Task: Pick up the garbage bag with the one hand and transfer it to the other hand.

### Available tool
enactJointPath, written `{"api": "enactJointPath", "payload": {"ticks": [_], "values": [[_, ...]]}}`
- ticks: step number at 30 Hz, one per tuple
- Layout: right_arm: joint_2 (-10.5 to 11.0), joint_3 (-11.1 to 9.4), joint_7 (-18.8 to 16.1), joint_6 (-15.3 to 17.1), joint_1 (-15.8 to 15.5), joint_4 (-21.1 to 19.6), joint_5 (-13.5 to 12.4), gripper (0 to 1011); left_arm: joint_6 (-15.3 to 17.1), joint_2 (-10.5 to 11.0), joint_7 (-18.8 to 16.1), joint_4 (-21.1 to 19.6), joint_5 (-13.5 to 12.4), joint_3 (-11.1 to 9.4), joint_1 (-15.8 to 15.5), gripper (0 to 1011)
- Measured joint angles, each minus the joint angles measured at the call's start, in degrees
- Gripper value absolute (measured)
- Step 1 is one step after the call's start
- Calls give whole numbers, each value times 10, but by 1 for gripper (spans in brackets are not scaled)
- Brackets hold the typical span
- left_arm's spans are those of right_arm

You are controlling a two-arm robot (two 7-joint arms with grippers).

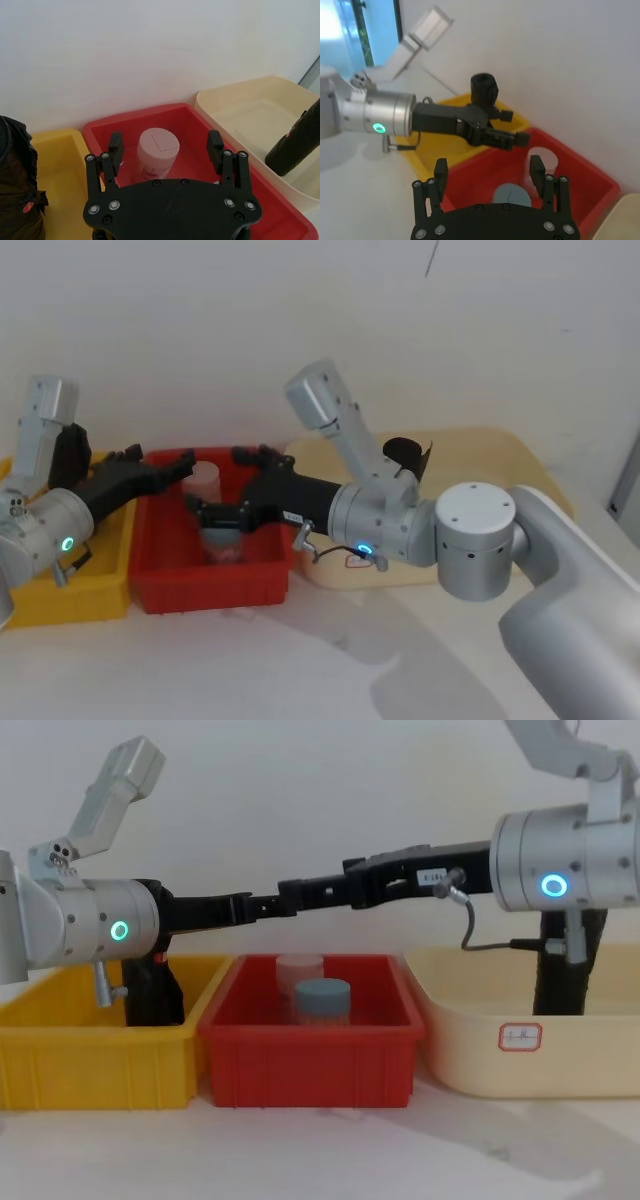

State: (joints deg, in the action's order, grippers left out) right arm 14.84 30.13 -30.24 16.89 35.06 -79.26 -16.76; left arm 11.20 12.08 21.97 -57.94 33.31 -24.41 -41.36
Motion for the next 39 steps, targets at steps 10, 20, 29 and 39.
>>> {"api": "enactJointPath", "payload": {"ticks": [10, 20, 29, 39], "values": [[-1, 14, -4, 0, 23, 40, 8, 1001, 0, 0, 0, 0, 0, 0, 0, 1002], [-14, 23, -11, 9, 55, 91, 5, 1001, 0, 0, 0, 0, 0, 0, 0, 1002], [-19, 35, -24, 15, 75, 121, 3, 1001, 0, 0, 0, 0, 0, 0, 0, 1002], [-21, 55, -41, 15, 99, 160, 9, 1001, 0, 0, 0, 0, 0, 0, 0, 1001]]}}
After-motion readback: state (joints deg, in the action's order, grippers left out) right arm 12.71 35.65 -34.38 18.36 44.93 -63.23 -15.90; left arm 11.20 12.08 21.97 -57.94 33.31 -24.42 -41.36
